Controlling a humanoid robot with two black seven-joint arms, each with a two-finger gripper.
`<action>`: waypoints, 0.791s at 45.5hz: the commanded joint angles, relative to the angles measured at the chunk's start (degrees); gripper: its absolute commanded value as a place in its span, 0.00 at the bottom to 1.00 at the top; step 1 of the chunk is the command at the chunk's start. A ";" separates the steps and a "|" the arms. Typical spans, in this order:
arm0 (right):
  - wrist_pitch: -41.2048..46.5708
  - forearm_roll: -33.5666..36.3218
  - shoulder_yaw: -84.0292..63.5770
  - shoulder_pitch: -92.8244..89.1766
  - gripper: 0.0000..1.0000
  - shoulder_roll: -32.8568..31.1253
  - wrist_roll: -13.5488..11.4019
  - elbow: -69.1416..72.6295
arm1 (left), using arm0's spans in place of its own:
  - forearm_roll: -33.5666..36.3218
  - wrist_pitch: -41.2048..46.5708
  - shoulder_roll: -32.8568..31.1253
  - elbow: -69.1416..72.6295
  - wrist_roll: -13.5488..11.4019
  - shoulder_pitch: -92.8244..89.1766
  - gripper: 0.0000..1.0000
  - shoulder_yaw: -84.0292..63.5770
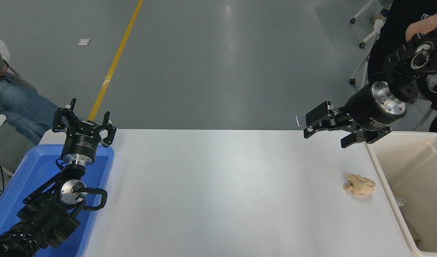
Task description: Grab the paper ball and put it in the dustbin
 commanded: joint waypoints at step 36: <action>-0.09 0.00 -0.18 -0.96 1.00 0.53 0.00 -1.05 | -0.08 -0.01 0.00 -0.06 -0.11 0.00 0.99 0.00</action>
